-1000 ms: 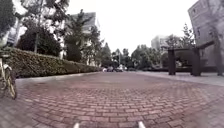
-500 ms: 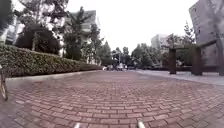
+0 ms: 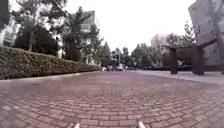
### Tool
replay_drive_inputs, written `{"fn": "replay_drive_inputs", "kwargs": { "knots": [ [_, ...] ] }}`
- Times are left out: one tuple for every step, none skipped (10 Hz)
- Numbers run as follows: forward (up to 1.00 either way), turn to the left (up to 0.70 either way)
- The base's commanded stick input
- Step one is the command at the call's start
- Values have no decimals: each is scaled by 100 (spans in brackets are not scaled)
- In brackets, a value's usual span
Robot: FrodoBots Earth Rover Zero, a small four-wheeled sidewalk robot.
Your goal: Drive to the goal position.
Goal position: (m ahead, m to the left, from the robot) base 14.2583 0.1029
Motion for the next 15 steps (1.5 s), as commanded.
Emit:
{"fn": "replay_drive_inputs", "kwargs": {
  "knots": [
    [70,0],
    [70,0],
    [70,0],
    [70,0],
    [70,0],
    [70,0],
    [70,0],
    [70,0],
    [70,0],
    [70,0],
    [70,0],
    [70,0],
    [70,0],
    [70,0],
    [70,0]
  ]
}}
